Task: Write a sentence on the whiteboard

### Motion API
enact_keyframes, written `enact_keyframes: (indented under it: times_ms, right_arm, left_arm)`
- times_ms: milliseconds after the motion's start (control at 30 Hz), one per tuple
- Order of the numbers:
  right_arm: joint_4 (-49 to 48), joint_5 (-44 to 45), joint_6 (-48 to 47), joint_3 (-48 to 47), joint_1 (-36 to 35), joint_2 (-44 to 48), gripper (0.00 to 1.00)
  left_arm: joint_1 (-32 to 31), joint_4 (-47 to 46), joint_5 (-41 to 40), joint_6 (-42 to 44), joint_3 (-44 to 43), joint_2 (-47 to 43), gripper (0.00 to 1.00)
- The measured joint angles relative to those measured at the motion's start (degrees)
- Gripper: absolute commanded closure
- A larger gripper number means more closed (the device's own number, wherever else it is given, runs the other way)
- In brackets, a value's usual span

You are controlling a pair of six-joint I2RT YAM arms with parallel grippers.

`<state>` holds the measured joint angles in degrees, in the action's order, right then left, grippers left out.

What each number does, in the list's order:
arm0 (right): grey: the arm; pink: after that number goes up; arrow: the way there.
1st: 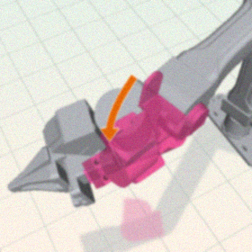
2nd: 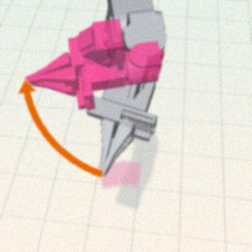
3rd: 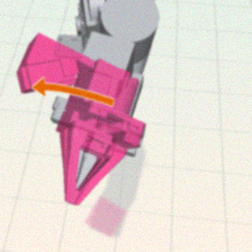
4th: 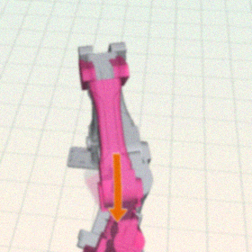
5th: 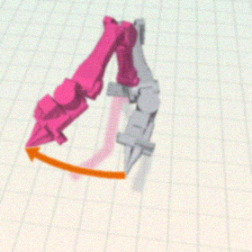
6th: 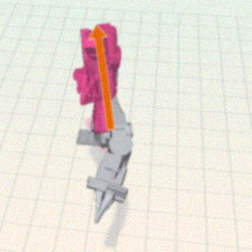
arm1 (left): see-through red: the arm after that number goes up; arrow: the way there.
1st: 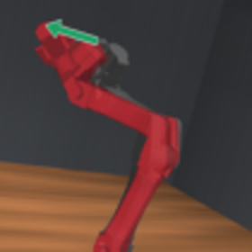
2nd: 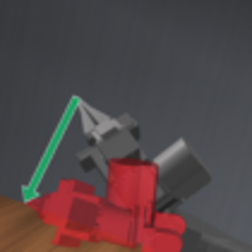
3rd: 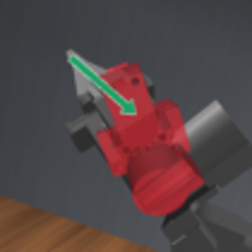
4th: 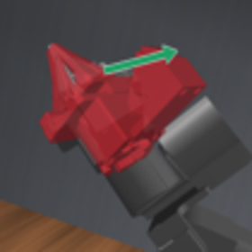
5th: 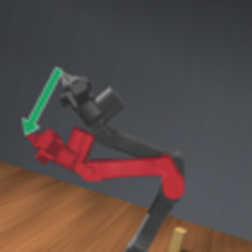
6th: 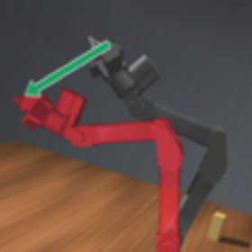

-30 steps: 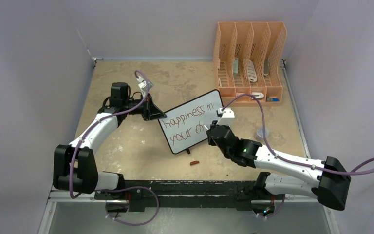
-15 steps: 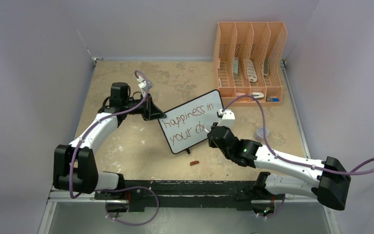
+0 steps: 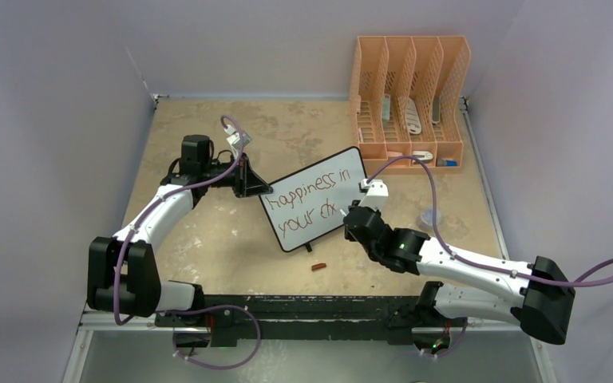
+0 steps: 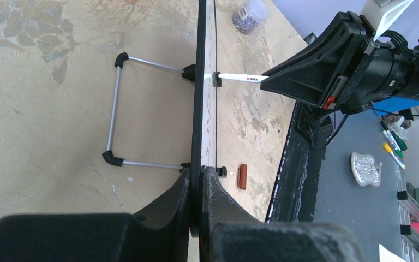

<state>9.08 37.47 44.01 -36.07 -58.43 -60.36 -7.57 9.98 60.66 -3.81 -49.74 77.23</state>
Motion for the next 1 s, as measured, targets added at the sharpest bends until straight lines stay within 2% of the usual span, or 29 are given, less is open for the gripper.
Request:
enact_keyframes:
  times_ms: [600, 1000]
  right_arm:
    - [-2.8, 1.8, -1.6, 0.0, 0.0, 0.0, 1.00]
    - [-3.4, -1.2, -3.3, 0.0, 0.0, 1.2, 1.00]
  left_arm:
    - [0.0, 0.0, 0.0, 0.0, 0.0, 0.0, 1.00]
    - [0.0, 0.0, 0.0, 0.0, 0.0, 0.0, 1.00]
